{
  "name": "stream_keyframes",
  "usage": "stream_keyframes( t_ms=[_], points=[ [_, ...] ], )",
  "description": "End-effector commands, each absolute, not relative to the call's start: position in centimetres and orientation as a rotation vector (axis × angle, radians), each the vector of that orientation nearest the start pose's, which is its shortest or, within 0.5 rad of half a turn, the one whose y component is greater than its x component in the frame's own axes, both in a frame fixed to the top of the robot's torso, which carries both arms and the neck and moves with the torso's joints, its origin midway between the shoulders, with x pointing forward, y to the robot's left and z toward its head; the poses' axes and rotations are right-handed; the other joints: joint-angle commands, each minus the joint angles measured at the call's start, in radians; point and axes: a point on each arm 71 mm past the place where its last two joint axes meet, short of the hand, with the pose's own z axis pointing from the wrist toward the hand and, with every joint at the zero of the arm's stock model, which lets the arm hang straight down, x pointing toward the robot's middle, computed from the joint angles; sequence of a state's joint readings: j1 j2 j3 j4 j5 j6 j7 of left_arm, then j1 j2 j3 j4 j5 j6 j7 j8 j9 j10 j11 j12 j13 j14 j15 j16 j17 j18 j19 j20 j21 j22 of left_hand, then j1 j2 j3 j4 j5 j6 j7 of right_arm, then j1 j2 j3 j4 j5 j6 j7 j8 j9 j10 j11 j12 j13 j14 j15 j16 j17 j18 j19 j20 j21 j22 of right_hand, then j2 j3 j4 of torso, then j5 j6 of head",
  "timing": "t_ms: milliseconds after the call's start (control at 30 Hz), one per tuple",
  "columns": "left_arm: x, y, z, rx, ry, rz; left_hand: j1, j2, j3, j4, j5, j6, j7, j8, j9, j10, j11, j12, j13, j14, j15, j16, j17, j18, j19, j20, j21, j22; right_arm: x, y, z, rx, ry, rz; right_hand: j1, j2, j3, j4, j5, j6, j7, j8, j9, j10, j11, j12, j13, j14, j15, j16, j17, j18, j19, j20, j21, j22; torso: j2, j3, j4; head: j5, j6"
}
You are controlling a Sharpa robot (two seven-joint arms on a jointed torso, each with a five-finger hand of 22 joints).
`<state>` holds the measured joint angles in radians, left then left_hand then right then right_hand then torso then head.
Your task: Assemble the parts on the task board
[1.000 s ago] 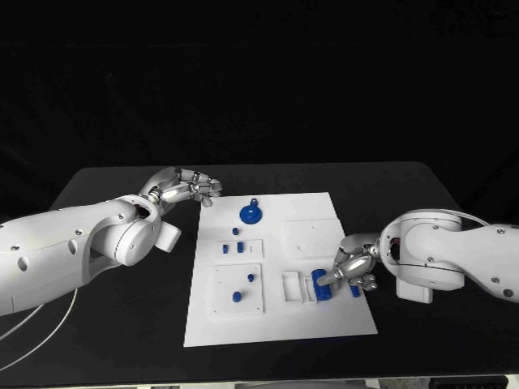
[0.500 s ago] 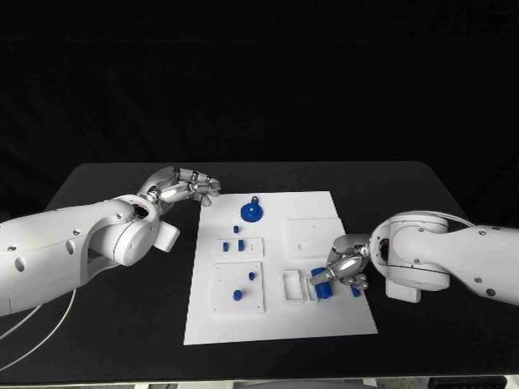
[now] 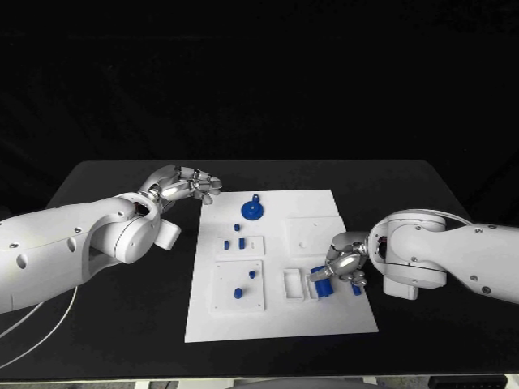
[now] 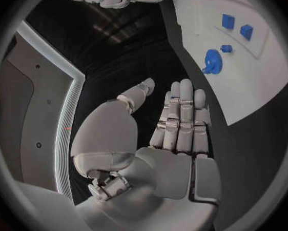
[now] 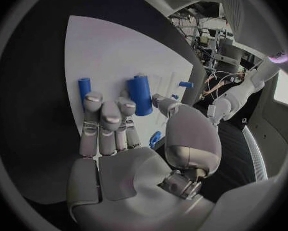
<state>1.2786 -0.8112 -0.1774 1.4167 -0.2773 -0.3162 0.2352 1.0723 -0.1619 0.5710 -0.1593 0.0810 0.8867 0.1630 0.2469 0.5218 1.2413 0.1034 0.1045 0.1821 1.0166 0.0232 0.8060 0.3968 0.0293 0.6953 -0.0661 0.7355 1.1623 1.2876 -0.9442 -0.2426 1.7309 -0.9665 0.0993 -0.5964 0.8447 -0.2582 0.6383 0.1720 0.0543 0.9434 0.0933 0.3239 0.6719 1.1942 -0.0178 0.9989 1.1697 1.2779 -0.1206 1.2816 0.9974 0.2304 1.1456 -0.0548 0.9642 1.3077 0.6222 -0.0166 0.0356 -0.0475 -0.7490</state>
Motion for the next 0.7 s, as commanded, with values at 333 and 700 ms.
stream_keyframes(
  t_ms=[333,700],
  points=[
    [50.39,22.29,-20.00,-0.857,1.662,-1.263,-0.007,0.002,0.001,0.006,-0.004,-0.007,0.001,0.007,-0.002,-0.006,-0.002,-0.004,0.002,0.008,-0.001,-0.005,0.003,-0.014,0.003,-0.011,-0.007,0.002,41.11,-21.84,-24.99,0.164,2.481,0.340,0.103,0.082,0.094,-0.137,-0.003,0.047,-0.005,0.000,-0.055,0.002,-0.007,0.002,0.002,0.006,-0.009,-0.004,0.009,0.031,-0.012,0.002,0.014,0.020,0.001,0.0005,0.0000,0.001,-0.005],
    [50.42,22.25,-20.00,-0.856,1.663,-1.265,-0.006,0.002,0.001,0.006,-0.004,-0.007,0.001,0.008,-0.002,-0.006,-0.002,-0.004,0.002,0.008,-0.001,-0.005,0.003,-0.014,0.003,-0.010,-0.007,0.002,40.75,-22.08,-24.82,0.219,2.478,0.366,0.020,0.107,0.143,-0.214,0.000,0.080,-0.011,-0.011,-0.059,0.021,-0.011,0.000,0.002,0.016,-0.012,-0.011,0.019,0.031,-0.006,0.013,0.024,0.016,0.002,0.0007,-0.0001,0.002,-0.009]
  ],
)
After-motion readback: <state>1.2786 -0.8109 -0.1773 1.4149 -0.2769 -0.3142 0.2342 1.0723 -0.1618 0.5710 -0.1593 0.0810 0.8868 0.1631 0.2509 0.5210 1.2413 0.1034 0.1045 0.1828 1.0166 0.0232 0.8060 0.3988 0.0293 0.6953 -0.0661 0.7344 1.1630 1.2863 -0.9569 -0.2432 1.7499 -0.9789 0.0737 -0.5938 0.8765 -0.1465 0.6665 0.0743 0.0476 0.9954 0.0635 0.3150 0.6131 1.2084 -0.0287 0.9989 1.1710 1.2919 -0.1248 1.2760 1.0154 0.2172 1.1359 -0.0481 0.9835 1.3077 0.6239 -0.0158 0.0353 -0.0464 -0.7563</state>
